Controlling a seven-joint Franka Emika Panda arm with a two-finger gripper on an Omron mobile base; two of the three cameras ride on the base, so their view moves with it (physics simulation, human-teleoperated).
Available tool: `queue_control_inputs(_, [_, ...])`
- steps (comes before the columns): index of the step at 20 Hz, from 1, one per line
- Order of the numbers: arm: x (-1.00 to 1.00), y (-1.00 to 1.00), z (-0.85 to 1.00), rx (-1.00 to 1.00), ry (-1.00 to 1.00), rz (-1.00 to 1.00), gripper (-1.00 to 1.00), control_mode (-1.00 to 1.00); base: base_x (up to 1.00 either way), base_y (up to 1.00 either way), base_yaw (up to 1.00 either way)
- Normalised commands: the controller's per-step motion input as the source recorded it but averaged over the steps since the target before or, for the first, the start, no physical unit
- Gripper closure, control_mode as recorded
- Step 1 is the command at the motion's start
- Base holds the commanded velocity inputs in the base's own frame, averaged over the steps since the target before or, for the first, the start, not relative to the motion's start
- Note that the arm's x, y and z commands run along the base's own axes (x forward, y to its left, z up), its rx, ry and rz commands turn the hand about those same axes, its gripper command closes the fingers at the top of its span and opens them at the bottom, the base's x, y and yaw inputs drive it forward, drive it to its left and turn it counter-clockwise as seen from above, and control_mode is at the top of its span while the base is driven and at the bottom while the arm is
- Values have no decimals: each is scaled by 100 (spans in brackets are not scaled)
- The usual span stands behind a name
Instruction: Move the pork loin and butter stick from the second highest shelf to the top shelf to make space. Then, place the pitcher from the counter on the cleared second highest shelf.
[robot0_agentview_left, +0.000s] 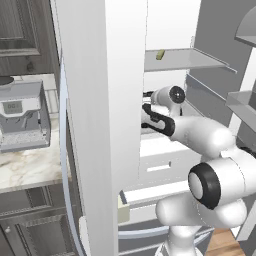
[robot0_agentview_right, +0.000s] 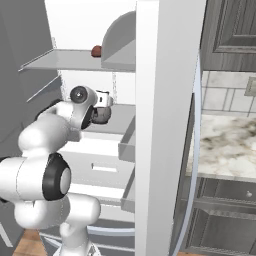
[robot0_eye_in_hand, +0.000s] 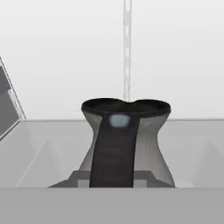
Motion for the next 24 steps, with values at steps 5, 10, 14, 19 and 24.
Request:
queue_control_inputs(5, [59,0,-5,0,0,0,100,-100,0,0,0])
queue_control_inputs(10, [51,-2,-20,0,-2,0,100,-100,0,0,0])
queue_control_inputs(14, [48,-4,-38,0,-4,0,100,-100,0,0,0])
queue_control_inputs(19, [44,-6,-48,0,-7,0,100,-100,0,0,0])
queue_control_inputs(24, [10,-2,-79,-7,-10,0,100,-100,0,0,0])
